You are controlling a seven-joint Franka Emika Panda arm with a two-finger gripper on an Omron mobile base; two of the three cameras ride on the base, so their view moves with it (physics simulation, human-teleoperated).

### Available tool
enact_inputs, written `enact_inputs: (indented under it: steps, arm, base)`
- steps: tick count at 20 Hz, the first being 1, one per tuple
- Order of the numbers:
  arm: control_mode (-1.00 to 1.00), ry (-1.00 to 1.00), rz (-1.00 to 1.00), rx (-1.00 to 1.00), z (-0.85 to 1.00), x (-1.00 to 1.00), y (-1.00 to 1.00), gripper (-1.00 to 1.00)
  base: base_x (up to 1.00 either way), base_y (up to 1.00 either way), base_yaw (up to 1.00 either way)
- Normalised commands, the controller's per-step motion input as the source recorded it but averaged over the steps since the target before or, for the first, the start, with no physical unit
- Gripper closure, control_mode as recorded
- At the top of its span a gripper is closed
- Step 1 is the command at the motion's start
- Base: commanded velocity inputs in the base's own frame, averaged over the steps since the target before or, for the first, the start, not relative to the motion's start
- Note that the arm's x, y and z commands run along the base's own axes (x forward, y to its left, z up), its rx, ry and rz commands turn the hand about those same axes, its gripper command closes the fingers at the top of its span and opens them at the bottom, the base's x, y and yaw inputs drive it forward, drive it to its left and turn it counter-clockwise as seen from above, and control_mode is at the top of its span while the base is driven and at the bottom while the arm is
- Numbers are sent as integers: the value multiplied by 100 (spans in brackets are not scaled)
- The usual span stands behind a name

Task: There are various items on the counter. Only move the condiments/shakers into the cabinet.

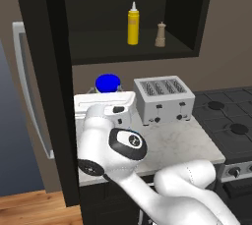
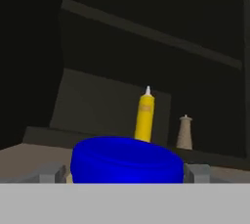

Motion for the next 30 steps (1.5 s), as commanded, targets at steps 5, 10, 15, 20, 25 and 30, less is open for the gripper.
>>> enact_inputs:
  steps: [5,10,15,20,25,30]
  arm:
    - [-100,0,0,-1,100,-9,-12,100]
    - [-100,4,7,-1,59,-21,-55,100]
    - [-100,-6,11,0,8,-57,-80,100]
    - [-100,-8,5,6,78,-8,-22,100]
    - [-100,0,3,7,81,0,0,100]
    - [-100,1,0,3,35,22,6,100]
  base:
    - [0,0,0]
    - [0,0,0]
    - [0,0,0]
    - [0,0,0]
    - [0,0,0]
    - [0,0,0]
